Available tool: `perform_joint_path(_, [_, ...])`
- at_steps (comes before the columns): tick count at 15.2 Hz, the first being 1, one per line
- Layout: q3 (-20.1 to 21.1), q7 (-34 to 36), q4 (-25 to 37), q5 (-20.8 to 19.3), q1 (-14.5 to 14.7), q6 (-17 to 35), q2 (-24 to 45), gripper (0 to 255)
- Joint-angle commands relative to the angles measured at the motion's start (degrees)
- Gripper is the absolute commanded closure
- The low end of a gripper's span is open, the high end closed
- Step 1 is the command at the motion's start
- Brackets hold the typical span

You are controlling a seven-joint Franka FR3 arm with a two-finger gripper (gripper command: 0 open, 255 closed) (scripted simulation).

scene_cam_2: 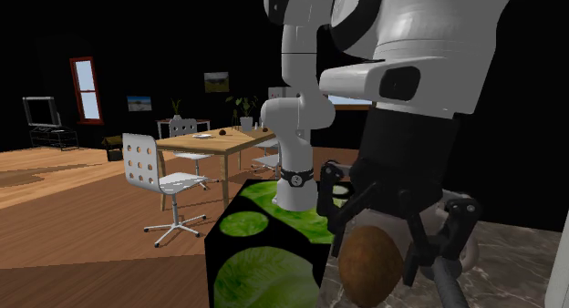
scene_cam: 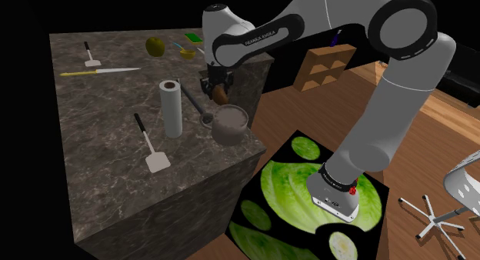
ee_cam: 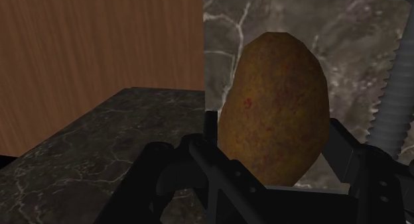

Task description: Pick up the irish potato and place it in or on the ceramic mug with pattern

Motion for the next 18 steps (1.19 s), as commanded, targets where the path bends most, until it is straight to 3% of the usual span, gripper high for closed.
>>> perform_joint_path(1, [0.0, -0.4, 0.9, 0.3, 0.0, -1.5, -0.6, 255])
perform_joint_path(18, [0.3, -2.6, 8.7, 1.9, 0.0, -13.4, -5.0, 255])
